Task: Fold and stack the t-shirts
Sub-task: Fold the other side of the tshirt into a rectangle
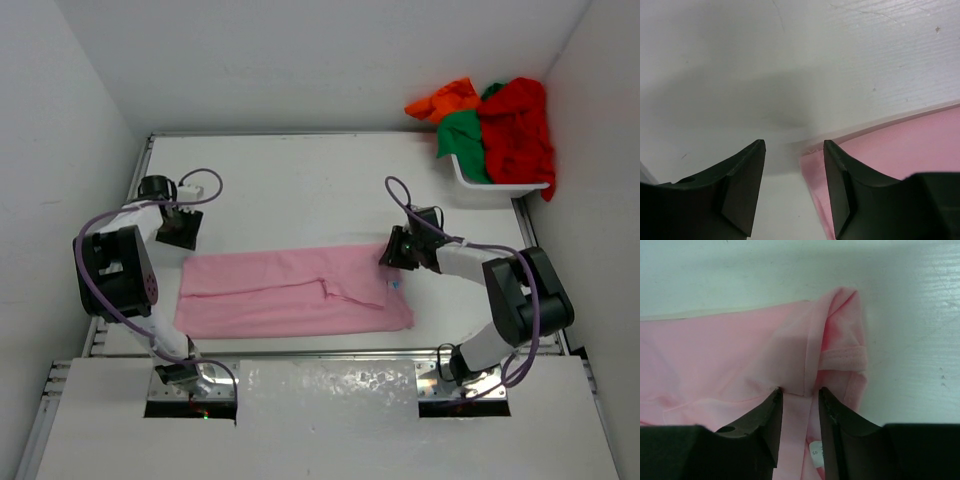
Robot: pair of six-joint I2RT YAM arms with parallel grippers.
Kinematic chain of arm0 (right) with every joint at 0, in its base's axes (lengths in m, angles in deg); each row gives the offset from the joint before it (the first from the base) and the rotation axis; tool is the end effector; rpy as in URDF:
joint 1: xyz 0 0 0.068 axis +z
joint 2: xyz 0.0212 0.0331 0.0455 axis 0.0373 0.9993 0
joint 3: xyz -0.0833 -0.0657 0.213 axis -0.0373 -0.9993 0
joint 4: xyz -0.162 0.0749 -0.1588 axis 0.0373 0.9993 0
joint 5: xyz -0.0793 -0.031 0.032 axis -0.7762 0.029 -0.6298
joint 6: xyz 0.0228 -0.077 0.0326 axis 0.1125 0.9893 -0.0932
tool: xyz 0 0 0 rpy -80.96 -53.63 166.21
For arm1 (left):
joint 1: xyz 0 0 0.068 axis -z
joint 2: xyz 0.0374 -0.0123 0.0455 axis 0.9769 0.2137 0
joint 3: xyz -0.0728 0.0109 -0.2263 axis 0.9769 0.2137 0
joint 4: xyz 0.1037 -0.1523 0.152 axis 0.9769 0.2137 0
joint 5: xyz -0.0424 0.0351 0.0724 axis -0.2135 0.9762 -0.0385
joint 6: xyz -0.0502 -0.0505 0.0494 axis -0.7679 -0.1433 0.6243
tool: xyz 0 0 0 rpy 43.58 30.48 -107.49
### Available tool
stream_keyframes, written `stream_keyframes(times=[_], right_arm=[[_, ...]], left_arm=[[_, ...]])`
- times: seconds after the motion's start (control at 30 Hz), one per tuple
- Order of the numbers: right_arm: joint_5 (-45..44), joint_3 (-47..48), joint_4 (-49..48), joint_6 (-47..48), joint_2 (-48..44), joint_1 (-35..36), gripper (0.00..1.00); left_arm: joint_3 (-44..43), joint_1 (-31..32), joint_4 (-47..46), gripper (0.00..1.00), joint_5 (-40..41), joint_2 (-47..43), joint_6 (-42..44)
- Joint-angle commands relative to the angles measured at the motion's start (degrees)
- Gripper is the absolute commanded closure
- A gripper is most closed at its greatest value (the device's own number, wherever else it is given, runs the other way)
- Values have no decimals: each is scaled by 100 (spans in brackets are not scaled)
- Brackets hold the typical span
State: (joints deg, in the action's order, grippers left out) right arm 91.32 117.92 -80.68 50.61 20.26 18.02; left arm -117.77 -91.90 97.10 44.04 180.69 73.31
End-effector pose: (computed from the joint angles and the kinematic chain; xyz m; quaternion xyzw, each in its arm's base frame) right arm 0.2743 0.0894 0.0802 0.1439 0.9341 0.2012 0.2574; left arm 0.3114 0.0689 0.1176 0.1463 0.9684 0.0144 0.2014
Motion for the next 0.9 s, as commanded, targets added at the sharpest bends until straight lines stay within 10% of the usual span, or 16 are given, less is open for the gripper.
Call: stream_keyframes(times=[0.0, 0.2, 0.63, 0.87], right_arm=[[41, 91, -537, -55, 68, -41, 71], [-47, -155, -450, -117, -194, -138, 99], [85, -1008, -441, -381, -890, -147, 100], [67, -446, 68, 111, -880, -243, 74]], left_arm=[[105, -17, -189, 52, -212, 70, 76], [201, -17, -92, 100, -440, 97, 103], [492, -17, -453, 100, 166, -62, 103], [422, -17, -330, 100, 8, -53, 164]])
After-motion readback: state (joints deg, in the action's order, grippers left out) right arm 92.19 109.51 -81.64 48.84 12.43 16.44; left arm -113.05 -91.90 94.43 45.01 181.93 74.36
